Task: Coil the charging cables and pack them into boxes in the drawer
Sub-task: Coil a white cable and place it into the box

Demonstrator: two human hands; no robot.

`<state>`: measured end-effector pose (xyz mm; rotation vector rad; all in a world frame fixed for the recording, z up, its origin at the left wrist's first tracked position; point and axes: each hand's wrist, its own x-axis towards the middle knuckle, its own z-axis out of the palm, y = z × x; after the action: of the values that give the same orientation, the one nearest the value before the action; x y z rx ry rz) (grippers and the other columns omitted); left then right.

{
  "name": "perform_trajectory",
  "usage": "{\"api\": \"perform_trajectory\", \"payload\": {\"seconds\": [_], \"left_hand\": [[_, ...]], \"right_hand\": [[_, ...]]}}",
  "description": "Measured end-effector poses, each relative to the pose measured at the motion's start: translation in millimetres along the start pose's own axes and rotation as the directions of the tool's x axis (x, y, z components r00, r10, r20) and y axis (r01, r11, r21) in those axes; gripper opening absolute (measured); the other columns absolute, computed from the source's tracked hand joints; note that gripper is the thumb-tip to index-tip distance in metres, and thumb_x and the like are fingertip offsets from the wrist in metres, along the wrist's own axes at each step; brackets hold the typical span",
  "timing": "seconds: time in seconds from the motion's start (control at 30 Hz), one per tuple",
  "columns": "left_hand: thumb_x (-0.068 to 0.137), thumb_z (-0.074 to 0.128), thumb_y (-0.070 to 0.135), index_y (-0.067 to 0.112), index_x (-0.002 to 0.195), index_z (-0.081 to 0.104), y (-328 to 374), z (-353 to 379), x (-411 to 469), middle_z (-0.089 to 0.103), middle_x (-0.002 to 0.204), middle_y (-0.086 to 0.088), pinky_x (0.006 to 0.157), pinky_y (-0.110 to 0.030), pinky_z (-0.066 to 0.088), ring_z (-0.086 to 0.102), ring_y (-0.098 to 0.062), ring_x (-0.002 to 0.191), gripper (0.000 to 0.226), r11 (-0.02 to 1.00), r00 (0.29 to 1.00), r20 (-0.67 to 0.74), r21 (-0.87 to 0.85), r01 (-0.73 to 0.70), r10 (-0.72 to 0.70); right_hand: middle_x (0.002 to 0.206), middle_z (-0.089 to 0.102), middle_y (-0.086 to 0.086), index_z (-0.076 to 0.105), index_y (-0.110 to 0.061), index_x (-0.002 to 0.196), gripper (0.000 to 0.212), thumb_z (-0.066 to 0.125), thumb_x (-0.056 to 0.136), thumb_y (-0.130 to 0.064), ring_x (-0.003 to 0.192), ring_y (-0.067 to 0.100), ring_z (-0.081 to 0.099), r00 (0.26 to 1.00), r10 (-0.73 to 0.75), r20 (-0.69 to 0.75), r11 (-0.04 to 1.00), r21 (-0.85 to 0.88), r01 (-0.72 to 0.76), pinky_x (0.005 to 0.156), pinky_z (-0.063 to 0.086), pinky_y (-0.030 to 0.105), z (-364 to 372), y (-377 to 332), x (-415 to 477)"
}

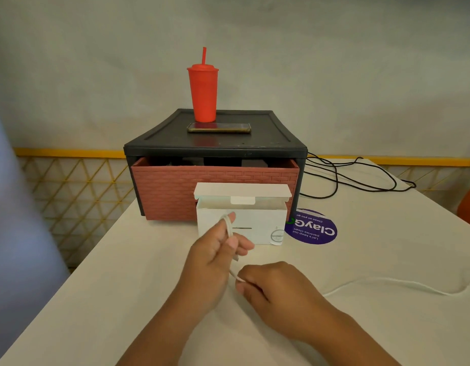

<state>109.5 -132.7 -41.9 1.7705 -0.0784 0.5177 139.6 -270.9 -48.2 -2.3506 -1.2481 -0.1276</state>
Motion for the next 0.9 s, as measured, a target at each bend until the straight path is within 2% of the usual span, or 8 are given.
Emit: {"api": "perform_trajectory", "payload": {"seconds": [0.1, 0.17, 0.23, 0.33, 0.43, 0.6, 0.73, 0.9], "left_hand": [[0.096, 0.041, 0.019, 0.043, 0.103, 0.049, -3, 4, -5, 0.065, 0.074, 0.023, 0.076, -0.006, 0.041, 0.059, 0.005, 0.075, 0.026, 0.99, 0.992, 0.115, 0.13, -0.062, 0.047], [0.095, 0.043, 0.02, 0.04, 0.1, 0.055, -3, 5, -6, 0.064, 0.068, 0.022, 0.075, -0.008, 0.042, 0.059, 0.004, 0.073, 0.023, 0.997, 0.99, 0.143, 0.078, -0.009, -0.002], [0.091, 0.046, 0.03, 0.036, 0.082, 0.061, -1, 5, -6, 0.06, 0.058, 0.012, 0.067, -0.013, 0.042, 0.055, 0.0, 0.062, 0.019, 0.998, 0.976, 0.21, 0.024, 0.05, -0.054], [0.076, 0.049, 0.042, 0.029, 0.06, 0.064, 8, 5, -7, 0.049, 0.044, 0.008, 0.067, -0.017, 0.042, 0.044, -0.004, 0.05, 0.026, 0.987, 0.937, 0.328, -0.058, 0.147, -0.121], [0.069, 0.056, 0.03, 0.014, 0.072, 0.069, 16, 6, -7, 0.042, 0.038, 0.01, 0.061, -0.018, 0.046, 0.037, -0.002, 0.041, 0.021, 0.91, 0.905, 0.368, -0.262, 0.321, -0.213], [0.077, 0.059, 0.021, 0.008, 0.064, 0.071, 17, 9, -10, 0.027, 0.04, 0.007, 0.05, -0.023, 0.045, 0.028, -0.007, 0.037, 0.022, 0.703, 0.901, 0.347, -0.573, 0.422, -0.258], [0.081, 0.059, 0.022, 0.006, 0.062, 0.069, 22, 14, -10, 0.025, 0.04, 0.007, 0.046, -0.022, 0.044, 0.026, -0.006, 0.035, 0.027, 0.585, 0.88, 0.377, -0.658, 0.474, -0.29], [0.081, 0.055, 0.023, 0.006, 0.059, 0.066, 27, 14, -11, 0.024, 0.04, 0.005, 0.044, -0.023, 0.044, 0.025, -0.007, 0.035, 0.03, 0.575, 0.876, 0.36, -0.661, 0.482, -0.321]], "right_hand": [[0.072, 0.062, -0.001, 0.047, -0.027, 0.076, 0.015, 0.043, 0.086, -0.038, 0.058, 0.007, 0.04, 0.992, -0.029, -0.126, 0.999, 0.032, 0.033, 0.054, 0.032, 0.028, -7, 5, 0], [0.07, 0.065, -0.008, 0.06, -0.027, 0.079, 0.013, 0.056, 0.083, -0.038, 0.054, 0.002, 0.045, 0.98, 0.011, -0.201, 0.996, 0.085, 0.006, 0.051, 0.034, 0.018, -14, 11, -1], [0.056, 0.057, -0.014, 0.062, -0.026, 0.068, 0.018, 0.068, 0.079, -0.039, 0.051, 0.004, 0.047, 0.957, 0.079, -0.278, 0.988, 0.152, -0.038, 0.049, 0.032, 0.015, -20, 15, -1], [0.052, 0.052, -0.009, 0.057, -0.035, 0.062, 0.017, 0.065, 0.073, -0.046, 0.05, 0.007, 0.046, 0.915, 0.176, -0.363, 0.942, 0.333, -0.049, 0.047, 0.036, 0.019, -29, 14, -2], [0.063, 0.058, -0.001, 0.058, -0.04, 0.068, 0.011, 0.057, 0.076, -0.047, 0.056, 0.012, 0.05, 0.917, 0.218, -0.334, 0.887, 0.459, -0.044, 0.054, 0.043, 0.027, -30, 12, -1], [0.059, 0.052, -0.014, 0.053, -0.037, 0.059, 0.032, 0.042, 0.089, -0.042, 0.058, 0.001, 0.044, 0.947, 0.221, -0.234, 0.782, 0.623, -0.029, 0.058, 0.036, 0.014, -17, 8, 4], [0.055, 0.049, -0.016, 0.051, -0.037, 0.057, 0.034, 0.037, 0.087, -0.042, 0.056, 0.001, 0.041, 0.935, 0.267, -0.234, 0.751, 0.658, -0.05, 0.055, 0.033, 0.013, -15, 5, 7], [0.057, 0.05, -0.017, 0.052, -0.038, 0.057, 0.032, 0.036, 0.085, -0.038, 0.057, 0.0, 0.043, 0.929, 0.269, -0.254, 0.747, 0.664, -0.035, 0.056, 0.034, 0.012, -13, 3, 7]]}}
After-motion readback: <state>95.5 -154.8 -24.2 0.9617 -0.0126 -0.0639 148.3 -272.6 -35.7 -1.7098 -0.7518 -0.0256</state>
